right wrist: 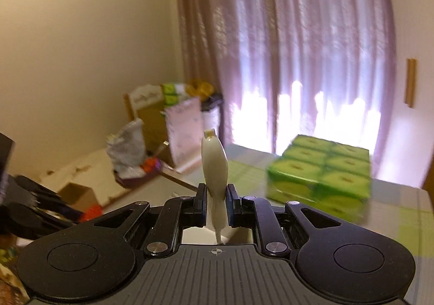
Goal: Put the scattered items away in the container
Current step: 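Lower the red packet into the box with the left tool while the right tool lowers the toothbrush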
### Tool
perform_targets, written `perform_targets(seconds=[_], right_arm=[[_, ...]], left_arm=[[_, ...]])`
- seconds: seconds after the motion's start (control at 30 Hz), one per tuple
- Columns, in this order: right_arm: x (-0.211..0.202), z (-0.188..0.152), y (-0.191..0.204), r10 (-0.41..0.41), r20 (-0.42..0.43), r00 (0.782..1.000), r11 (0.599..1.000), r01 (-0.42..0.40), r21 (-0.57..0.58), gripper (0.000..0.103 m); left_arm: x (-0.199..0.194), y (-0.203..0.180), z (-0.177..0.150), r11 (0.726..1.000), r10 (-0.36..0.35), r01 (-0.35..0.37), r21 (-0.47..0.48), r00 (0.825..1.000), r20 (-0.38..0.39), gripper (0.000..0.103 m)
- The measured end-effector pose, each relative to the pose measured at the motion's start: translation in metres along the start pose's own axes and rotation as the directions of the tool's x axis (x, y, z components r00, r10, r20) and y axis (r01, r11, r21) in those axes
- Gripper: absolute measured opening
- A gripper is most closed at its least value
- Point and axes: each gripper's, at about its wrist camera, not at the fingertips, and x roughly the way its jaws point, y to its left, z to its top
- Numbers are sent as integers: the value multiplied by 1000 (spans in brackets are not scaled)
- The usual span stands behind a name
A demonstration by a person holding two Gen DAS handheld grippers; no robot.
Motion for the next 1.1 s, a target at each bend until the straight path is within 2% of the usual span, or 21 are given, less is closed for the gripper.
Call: perform_targets(seconds=[0.13, 0.3, 0.73, 1.1], right_arm=[[9, 4, 20, 56, -11, 998, 998, -56, 4, 16], [34, -15, 39, 93, -96, 991, 995, -90, 28, 16], [78, -68, 52, 30, -288, 957, 999, -24, 25, 16], [93, -77, 57, 4, -369, 929, 1000, -5, -3, 16]], left_arm=[[-5, 9, -1, 1000, -2, 2, -2, 1000, 17, 21], [-6, 18, -6, 1000, -1, 1, 2, 1000, 15, 21], [8, 23, -25, 1000, -21, 21, 8, 999, -41, 21], [17, 22, -31, 1000, -26, 26, 7, 998, -65, 21]])
